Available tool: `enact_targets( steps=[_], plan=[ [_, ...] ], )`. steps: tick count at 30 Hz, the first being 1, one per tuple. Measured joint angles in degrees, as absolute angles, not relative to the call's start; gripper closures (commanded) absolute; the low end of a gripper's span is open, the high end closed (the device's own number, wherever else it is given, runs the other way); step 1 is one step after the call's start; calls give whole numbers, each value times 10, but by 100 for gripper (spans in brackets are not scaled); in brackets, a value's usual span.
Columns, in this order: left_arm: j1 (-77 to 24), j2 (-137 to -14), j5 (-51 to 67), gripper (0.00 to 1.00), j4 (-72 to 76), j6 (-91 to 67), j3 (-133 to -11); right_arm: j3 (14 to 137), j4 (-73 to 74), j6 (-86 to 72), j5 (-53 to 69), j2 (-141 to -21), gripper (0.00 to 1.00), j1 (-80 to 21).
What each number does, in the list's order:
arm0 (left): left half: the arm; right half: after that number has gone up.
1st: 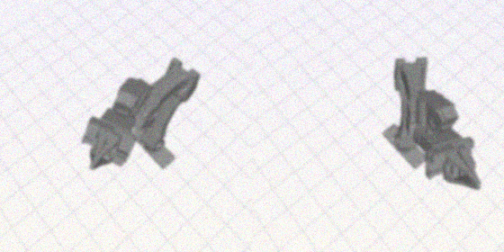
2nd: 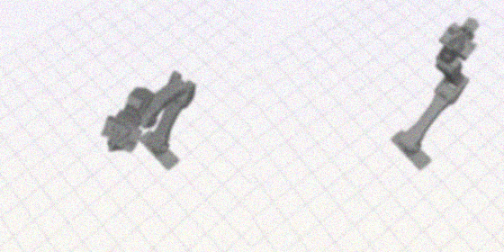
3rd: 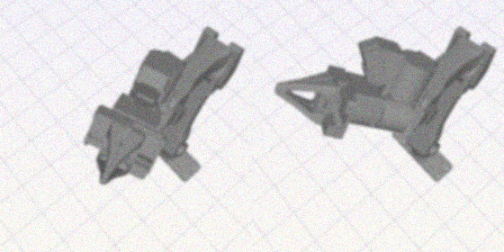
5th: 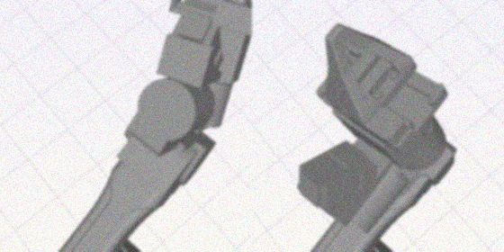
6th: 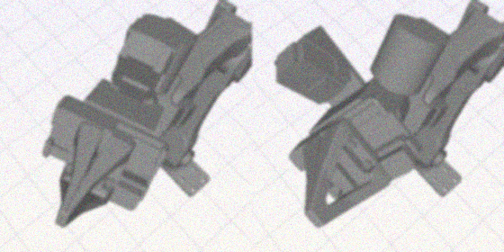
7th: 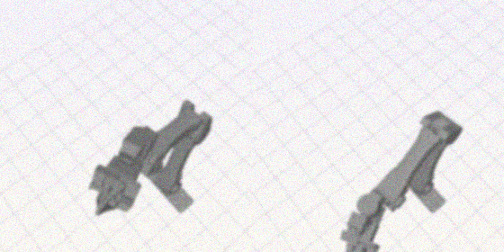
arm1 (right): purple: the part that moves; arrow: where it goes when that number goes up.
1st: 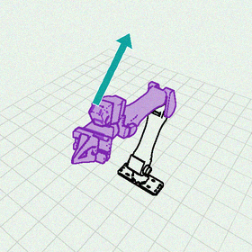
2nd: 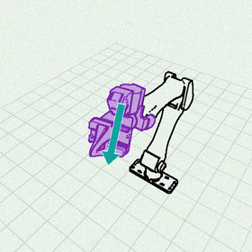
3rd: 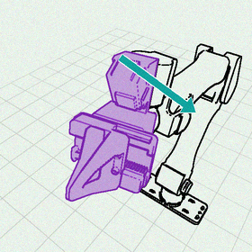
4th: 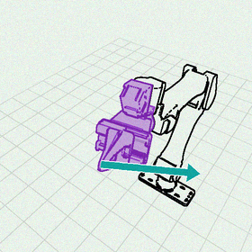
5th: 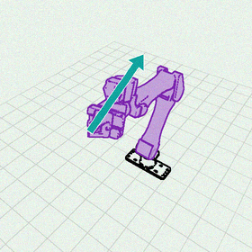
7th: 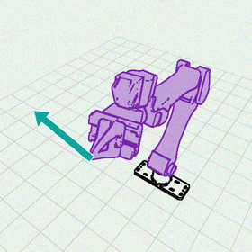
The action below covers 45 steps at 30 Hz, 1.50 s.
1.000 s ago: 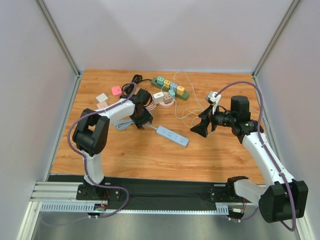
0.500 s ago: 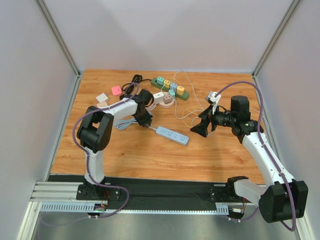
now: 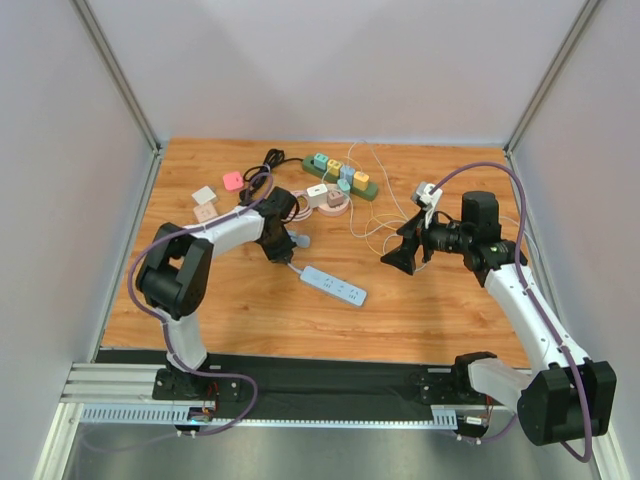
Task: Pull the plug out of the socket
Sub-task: Move the socket to the center of the board.
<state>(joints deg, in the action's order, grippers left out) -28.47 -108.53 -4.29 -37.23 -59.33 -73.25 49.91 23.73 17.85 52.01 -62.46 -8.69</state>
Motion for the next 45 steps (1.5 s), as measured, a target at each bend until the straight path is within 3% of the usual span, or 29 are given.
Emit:
enact_targets(
  steps=[13,25,33,34,37,40,45],
  plan=[
    [-234,-840,-55,100,-416,-613,-525,499,237,178,522,-622,0,-87],
    [8,-747,-67,99,-442,-610,-472,499,237,178,531,-617,0,-87],
    [91,-750,-65,62,-443,-601,-451,499,237,178,536,-616,0,-87],
    [96,-750,-65,52,-443,-601,-450,499,237,178,536,-615,0,-87],
    [105,-749,-63,38,-443,-596,-449,499,237,178,536,-613,0,-87],
    [106,-741,-56,31,-443,-587,-449,499,237,178,536,-611,0,-87],
    [106,-677,-12,30,-428,-551,-449,499,237,178,536,-608,0,-87]
  ],
)
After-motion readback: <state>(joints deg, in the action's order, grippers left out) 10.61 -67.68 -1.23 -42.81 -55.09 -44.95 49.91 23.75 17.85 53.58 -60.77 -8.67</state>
